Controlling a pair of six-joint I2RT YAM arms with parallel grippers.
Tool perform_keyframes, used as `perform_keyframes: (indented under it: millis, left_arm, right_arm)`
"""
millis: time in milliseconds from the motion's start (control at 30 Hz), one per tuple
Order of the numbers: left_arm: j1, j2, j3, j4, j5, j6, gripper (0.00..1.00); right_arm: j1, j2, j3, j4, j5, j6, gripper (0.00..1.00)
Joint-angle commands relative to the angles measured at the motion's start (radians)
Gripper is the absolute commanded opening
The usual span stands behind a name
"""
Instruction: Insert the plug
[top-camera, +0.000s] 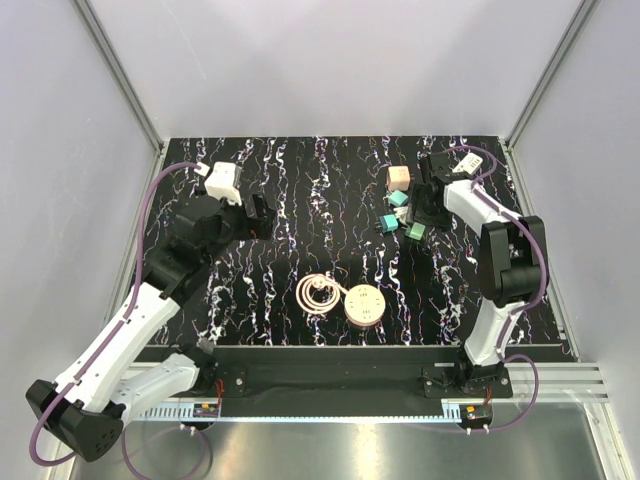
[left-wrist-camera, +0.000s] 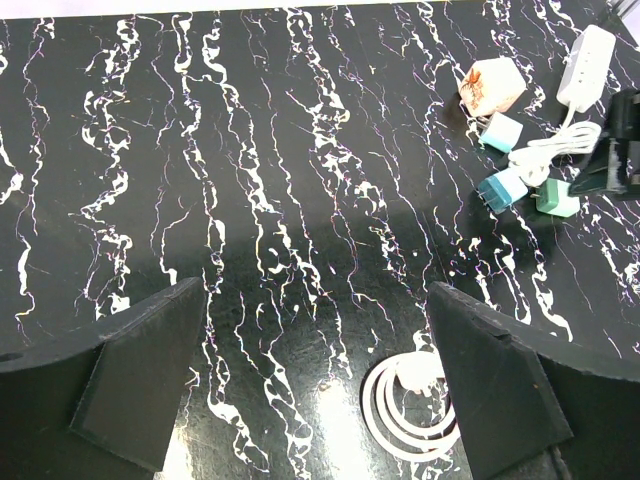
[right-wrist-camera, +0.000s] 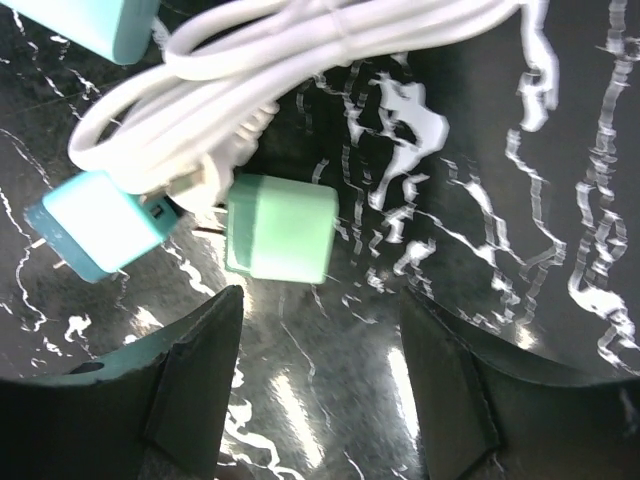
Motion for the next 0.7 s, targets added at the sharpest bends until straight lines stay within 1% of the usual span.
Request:
perform_keyframes:
  millis: [0, 333, 433, 600, 667]
  left_arm:
    - [0.004, 0.004, 0.004, 0.035, 0.006, -0.005, 0.99]
    - [0.004, 0.012, 0.004, 0.033, 0.003, -0.006, 0.99]
    - [0.004, 0.015, 0.006, 0.035, 0.007, -0.008, 0.99]
    - [0.004, 0.020, 0.007, 0.033, 0.007, -0.009, 0.99]
    - [0.004, 0.020, 0.006, 0.033, 0.007, -0.011, 0.99]
  right_arm:
    - [-0.002, 0.036, 0.052, 0.039, -0.059, 0.000, 0.70]
    - [-0.005, 0.099, 0.053, 0.064, -0.043, 0.020, 0.70]
    - [-0.003, 0.104, 0.041, 0.085, -0.046, 0.009, 0.67]
    - [-0.005, 0.093, 0.030, 0.102, -0.077, -0.008, 0.55]
    - [-0.007, 0.076, 0.015, 0.113, -0.100, -0.012, 0.52]
